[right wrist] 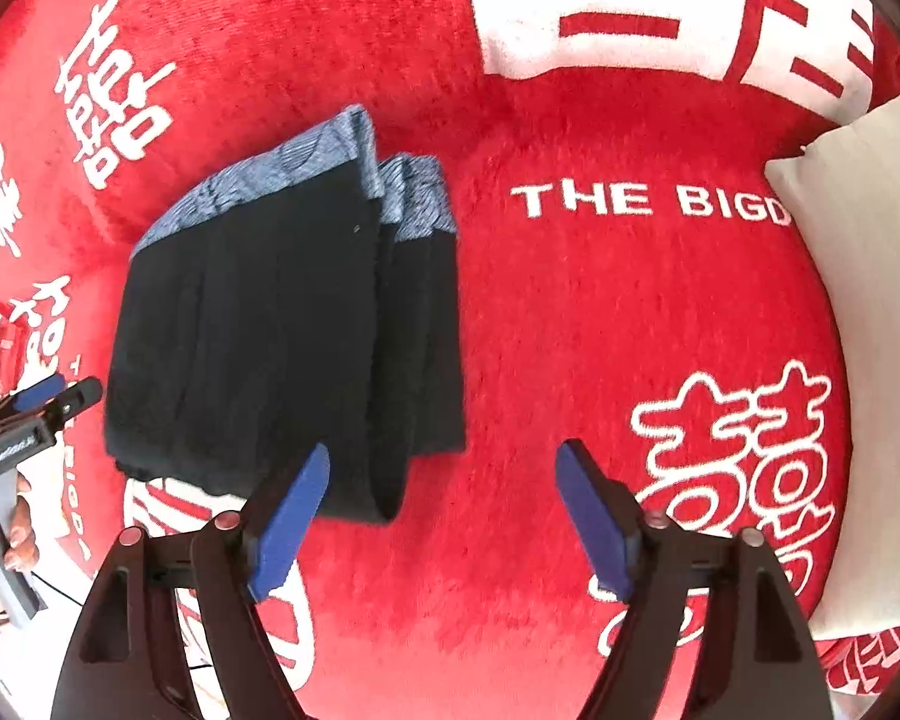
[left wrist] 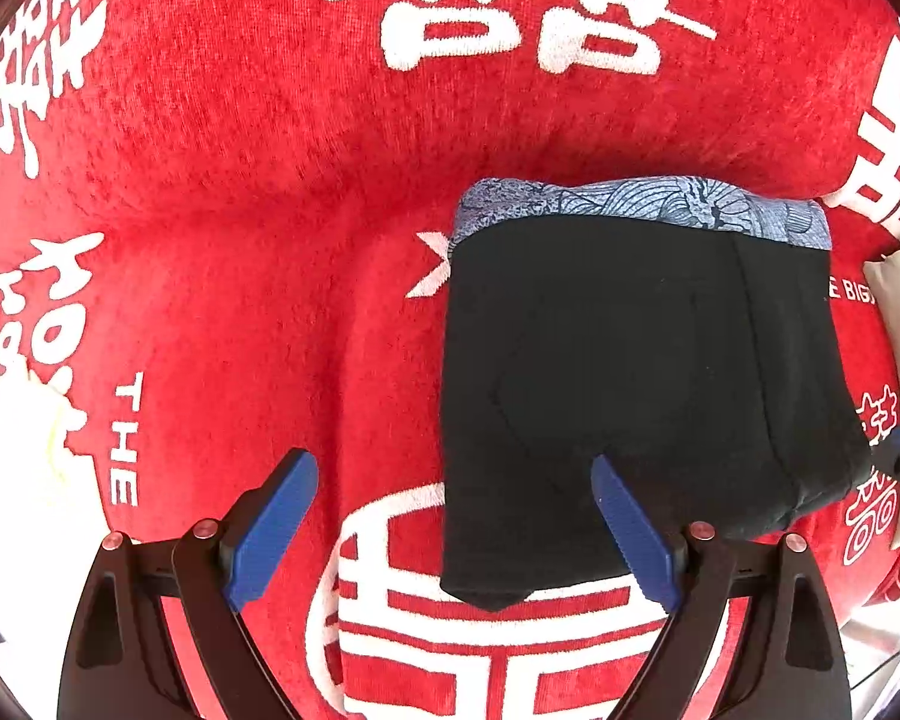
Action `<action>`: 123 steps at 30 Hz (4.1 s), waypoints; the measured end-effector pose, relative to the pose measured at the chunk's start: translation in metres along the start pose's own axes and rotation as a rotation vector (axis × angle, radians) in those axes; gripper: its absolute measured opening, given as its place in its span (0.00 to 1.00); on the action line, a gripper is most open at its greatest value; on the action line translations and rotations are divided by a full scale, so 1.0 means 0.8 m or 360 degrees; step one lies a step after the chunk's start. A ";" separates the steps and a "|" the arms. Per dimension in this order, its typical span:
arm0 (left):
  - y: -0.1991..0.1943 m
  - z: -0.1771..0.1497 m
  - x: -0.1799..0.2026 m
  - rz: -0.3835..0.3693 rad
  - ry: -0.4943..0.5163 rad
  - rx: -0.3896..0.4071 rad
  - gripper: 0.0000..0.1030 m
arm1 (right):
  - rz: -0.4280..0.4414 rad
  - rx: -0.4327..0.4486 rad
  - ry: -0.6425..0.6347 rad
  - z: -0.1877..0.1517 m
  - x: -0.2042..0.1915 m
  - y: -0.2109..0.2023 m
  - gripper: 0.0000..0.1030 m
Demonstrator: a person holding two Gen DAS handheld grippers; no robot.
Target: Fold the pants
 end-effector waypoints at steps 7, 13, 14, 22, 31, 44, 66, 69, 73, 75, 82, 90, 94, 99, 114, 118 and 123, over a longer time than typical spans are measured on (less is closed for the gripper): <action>0.002 0.006 -0.002 -0.0015 0.0019 0.0012 0.91 | 0.0036 -0.0006 -0.0010 0.004 -0.004 -0.003 0.78; 0.012 0.020 -0.005 -0.0118 0.0066 0.0015 0.91 | 0.0166 -0.0045 0.0079 0.020 0.007 0.016 0.78; 0.015 0.022 -0.006 -0.0132 0.0077 0.0008 0.91 | 0.0190 -0.0047 0.0084 0.022 0.008 0.018 0.78; 0.045 0.034 -0.008 -0.0387 0.0097 -0.0085 0.91 | 0.0408 -0.0090 0.0097 0.056 0.017 0.044 0.78; 0.078 0.036 0.002 -0.0613 0.0127 -0.0181 0.91 | 0.0697 -0.0203 0.0097 0.073 0.012 0.077 0.78; 0.070 0.043 0.047 -0.0565 0.0158 -0.0109 0.62 | 0.0746 -0.0266 0.0110 0.078 -0.038 0.097 0.51; -0.068 -0.065 0.030 -0.0420 -0.0040 0.0032 0.43 | 0.0961 -0.0223 0.0087 -0.014 -0.098 -0.008 0.36; -0.053 -0.089 0.041 -0.0411 -0.0037 0.0013 0.43 | 0.0921 -0.0235 0.0093 -0.038 -0.104 0.008 0.36; -0.016 -0.122 0.040 -0.0397 -0.0033 -0.0046 0.43 | 0.0803 -0.0230 0.0081 -0.065 -0.090 0.036 0.37; -0.006 -0.128 0.038 -0.0364 -0.0034 -0.0009 0.50 | 0.0672 -0.0211 0.0028 -0.076 -0.086 0.051 0.42; -0.033 -0.124 0.017 -0.0062 0.0038 0.0110 0.57 | 0.0212 -0.0019 0.0064 -0.077 -0.052 0.037 0.59; -0.072 -0.132 0.040 -0.0006 0.0084 0.0181 0.97 | 0.0225 0.0152 -0.0107 -0.046 -0.127 -0.006 0.29; -0.053 -0.141 0.058 0.0005 0.0084 0.0128 0.97 | 0.0149 0.0041 -0.0165 -0.068 -0.118 0.023 0.29; -0.021 -0.148 0.067 0.0074 0.0096 0.0073 0.97 | 0.0027 0.0008 -0.0179 -0.103 -0.076 0.044 0.26; -0.057 -0.159 0.063 0.0147 0.0153 0.0045 0.98 | -0.0130 -0.0030 -0.0078 -0.138 -0.064 -0.011 0.80; -0.084 -0.175 0.062 0.0143 0.0171 0.0020 0.98 | -0.0145 -0.0039 -0.0067 -0.154 -0.082 -0.032 0.83; -0.118 -0.198 0.060 0.0167 0.0202 -0.0011 0.98 | -0.0177 -0.0018 -0.0096 -0.168 -0.104 -0.055 1.00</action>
Point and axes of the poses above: each gripper's, at about its wrist camera, not at the fingertips, and y roughly the way its jaws point, x to its right, z to its top, the point moved 10 cm from there along y, roughly the way its jaws point, and after that the axes turned 3 degrees about y, right-handed, at the moved point
